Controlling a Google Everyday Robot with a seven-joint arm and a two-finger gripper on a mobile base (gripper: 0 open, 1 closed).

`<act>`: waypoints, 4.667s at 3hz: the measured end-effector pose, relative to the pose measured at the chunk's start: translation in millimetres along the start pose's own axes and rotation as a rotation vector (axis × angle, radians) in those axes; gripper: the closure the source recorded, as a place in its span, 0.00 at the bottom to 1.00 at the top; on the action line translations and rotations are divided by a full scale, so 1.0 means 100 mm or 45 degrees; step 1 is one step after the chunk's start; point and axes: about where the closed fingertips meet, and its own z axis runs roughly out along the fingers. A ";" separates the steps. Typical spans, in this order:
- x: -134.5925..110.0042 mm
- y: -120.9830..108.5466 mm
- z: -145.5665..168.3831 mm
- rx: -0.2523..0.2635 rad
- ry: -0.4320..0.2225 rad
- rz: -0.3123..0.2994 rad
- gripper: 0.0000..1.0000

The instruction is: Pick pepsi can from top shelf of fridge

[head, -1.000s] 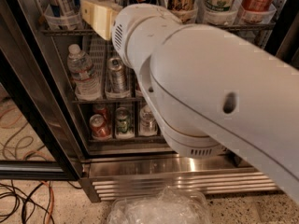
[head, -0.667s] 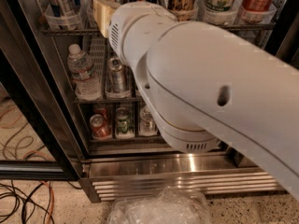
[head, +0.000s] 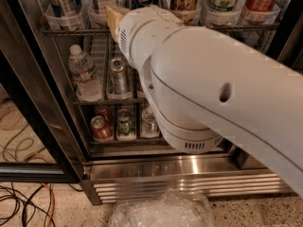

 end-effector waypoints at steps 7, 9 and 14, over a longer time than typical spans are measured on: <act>-0.24 -0.45 1.06 0.144 -0.112 -0.101 0.63; -0.27 -0.44 1.01 0.138 -0.117 -0.093 1.00; -0.92 -0.03 0.04 -0.201 -0.194 0.054 1.00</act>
Offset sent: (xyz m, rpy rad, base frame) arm 0.0562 -0.0179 -0.0140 -0.0378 0.0174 -0.0957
